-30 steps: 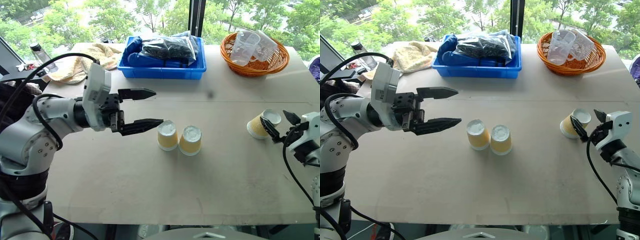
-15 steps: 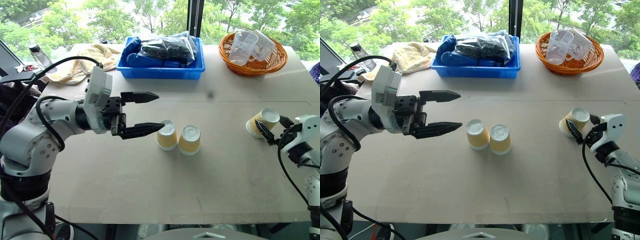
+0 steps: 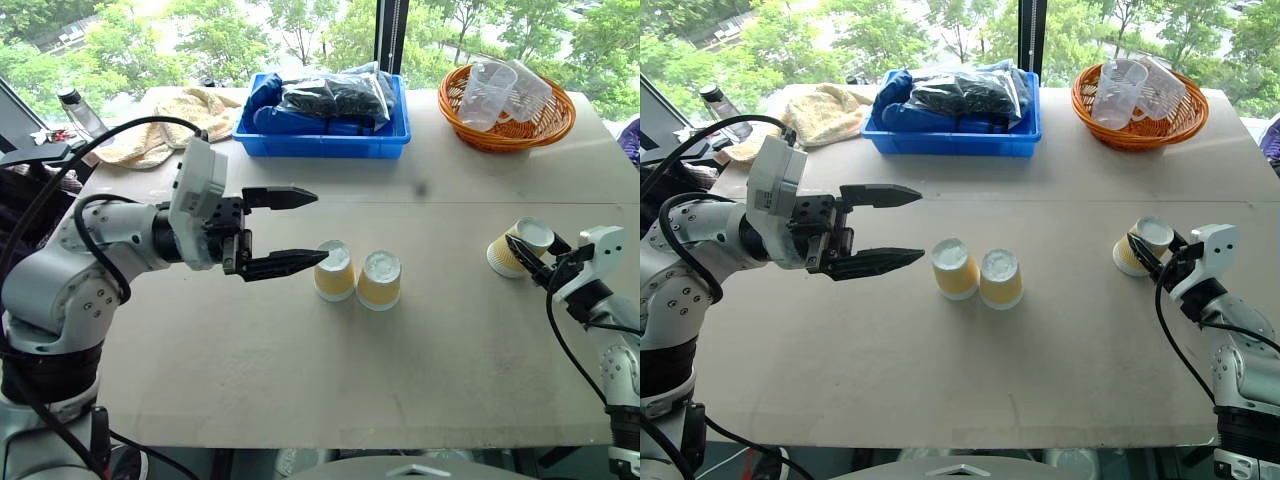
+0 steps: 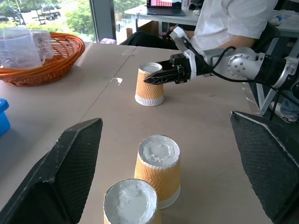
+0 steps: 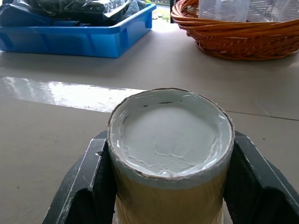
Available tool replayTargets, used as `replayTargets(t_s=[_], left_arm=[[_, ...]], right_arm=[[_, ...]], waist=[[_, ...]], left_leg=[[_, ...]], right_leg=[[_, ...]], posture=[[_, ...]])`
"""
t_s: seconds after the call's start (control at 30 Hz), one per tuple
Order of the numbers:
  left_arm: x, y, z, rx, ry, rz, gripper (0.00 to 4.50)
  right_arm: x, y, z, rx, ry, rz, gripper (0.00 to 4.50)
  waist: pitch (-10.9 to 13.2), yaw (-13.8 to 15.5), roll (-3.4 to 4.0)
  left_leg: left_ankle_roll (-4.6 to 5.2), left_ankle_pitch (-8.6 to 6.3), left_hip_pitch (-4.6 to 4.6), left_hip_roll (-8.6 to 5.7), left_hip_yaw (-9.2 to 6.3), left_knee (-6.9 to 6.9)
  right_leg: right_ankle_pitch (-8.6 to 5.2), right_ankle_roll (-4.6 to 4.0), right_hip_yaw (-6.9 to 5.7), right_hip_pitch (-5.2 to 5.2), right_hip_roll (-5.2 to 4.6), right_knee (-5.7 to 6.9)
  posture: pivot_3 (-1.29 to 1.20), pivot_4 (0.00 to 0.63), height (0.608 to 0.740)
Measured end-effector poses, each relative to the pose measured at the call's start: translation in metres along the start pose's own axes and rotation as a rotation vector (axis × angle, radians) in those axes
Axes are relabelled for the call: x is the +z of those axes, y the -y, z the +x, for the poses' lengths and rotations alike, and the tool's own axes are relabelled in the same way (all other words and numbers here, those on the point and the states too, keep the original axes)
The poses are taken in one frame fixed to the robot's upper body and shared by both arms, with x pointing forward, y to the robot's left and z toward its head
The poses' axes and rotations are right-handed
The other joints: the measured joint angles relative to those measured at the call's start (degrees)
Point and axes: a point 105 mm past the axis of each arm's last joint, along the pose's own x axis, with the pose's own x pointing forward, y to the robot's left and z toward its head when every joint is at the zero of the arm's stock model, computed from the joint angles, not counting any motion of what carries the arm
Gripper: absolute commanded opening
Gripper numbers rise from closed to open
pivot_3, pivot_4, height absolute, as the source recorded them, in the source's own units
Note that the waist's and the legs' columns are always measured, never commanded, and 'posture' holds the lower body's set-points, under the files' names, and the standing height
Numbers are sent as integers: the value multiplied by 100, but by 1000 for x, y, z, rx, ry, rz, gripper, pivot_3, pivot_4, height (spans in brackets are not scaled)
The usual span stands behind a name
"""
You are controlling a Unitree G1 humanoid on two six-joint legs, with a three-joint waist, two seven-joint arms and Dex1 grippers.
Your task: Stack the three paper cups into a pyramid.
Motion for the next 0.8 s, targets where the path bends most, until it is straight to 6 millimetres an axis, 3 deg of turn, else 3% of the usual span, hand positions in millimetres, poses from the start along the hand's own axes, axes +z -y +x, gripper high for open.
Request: replayTargets(t_s=[0.07, 0.17, 0.23, 0.33, 0.4, 0.53, 0.8], left_arm=[[-5, 1, -3, 4, -13, -13, 4500], [-14, -4, -15, 47, -36, -36, 4500], [-20, -7, -24, 77, -51, -42, 4500], [-24, -4, -35, 102, -50, -51, 4500], [-26, 0, -40, 101, -47, -66, 4500], [-29, 6, -44, 100, -53, -77, 4500], [-29, 12, -45, 107, -72, -62, 4500]], right_arm=[[2, -7, 3, 37, 1, -15, 2177], [32, -46, 22, 222, 53, -72, 2177], [66, -81, 37, 367, 112, -83, 2177], [100, -133, 41, 589, 160, -86, 2177], [102, -160, 40, 711, 121, -63, 2177], [98, -190, 46, 839, 45, -57, 2177], [92, -217, 57, 945, -37, -81, 2177]], waist=[[0, -11, 0], [7, -100, 3], [15, -153, 1], [22, -135, -14], [26, -100, -23], [29, -110, -29], [30, -136, -35]], left_leg=[[0, 0, -1, 0, 6, -1], [0, 0, -11, 1, 25, 1], [-2, 2, -11, 7, 39, 1], [-9, 4, -10, 24, 36, -2], [-9, 4, -14, 24, 34, -1], [-2, 0, -25, 11, 37, 6], [-3, 1, -46, 11, 40, 3]], right_leg=[[0, 0, 7, -7, 0, 4], [-1, 0, 31, -40, 0, 42], [-1, -1, 45, -60, 1, 66], [-2, -4, 39, -66, 11, 69], [-1, -6, 36, -66, 9, 67], [1, -6, 40, -67, -6, 56], [4, -10, 40, -96, -5, 67]], posture=[[0, 150, 740], [0, 150, 740], [0, 150, 740], [0, 150, 740], [0, 150, 740], [0, 150, 740], [0, 150, 740]])
